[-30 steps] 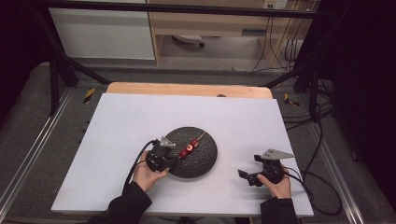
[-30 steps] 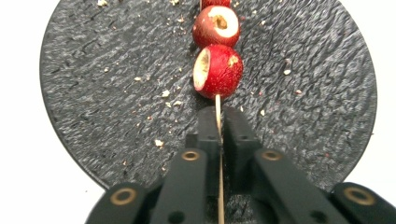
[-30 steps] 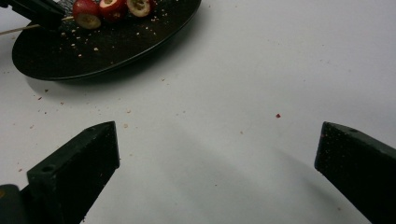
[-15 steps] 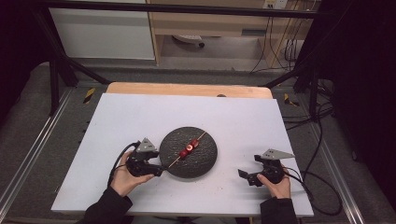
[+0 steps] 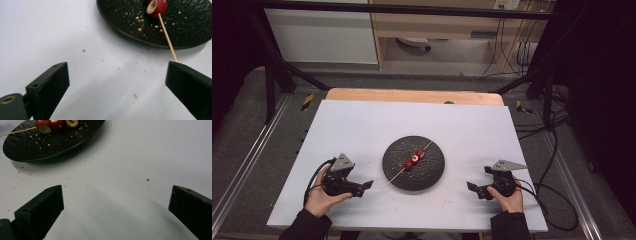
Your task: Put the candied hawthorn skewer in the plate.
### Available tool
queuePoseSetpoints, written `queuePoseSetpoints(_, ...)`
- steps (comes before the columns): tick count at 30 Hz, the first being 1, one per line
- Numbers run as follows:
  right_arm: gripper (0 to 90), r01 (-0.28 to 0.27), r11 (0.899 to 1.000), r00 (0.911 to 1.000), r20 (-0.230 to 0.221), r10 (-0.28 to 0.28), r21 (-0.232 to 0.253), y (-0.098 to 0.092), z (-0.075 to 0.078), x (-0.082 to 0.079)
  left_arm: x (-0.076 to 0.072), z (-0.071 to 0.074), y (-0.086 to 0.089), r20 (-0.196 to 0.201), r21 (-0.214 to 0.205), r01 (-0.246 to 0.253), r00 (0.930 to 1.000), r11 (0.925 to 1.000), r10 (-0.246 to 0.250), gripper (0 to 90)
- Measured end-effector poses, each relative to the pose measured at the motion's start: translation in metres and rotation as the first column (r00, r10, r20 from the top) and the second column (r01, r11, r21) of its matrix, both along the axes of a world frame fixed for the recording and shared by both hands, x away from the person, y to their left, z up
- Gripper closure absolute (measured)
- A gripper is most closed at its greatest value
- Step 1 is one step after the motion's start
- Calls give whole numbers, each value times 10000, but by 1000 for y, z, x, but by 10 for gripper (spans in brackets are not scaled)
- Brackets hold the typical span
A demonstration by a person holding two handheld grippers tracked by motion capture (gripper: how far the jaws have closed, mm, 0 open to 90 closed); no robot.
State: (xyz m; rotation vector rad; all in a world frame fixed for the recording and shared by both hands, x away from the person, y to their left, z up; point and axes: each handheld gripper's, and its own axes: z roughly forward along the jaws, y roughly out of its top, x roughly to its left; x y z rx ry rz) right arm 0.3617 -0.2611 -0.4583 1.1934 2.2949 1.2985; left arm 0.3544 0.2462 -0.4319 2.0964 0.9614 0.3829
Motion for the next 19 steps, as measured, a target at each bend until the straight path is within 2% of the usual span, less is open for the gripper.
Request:
queuePoseSetpoints(3,5,-8,10000,10000,-87,8,29,1,0,0,-4,-5,10,25,-223,-135,9999,9997,136,52)
queuePoseSetpoints(11,5,-47,9999,9998,-204,45,-110,2,-2,-1,-10,-17,29,103,-240,-162,9998,9996,164,52)
queuePoseSetpoints(13,5,-45,9999,9997,-222,42,-133,2,-2,-1,-11,-17,31,128,-400,-227,9996,9989,232,52)
queuePoseSetpoints(19,5,-114,9997,9996,-248,109,-235,2,-2,-1,-10,-18,31,95,-270,-128,9999,9996,130,52)
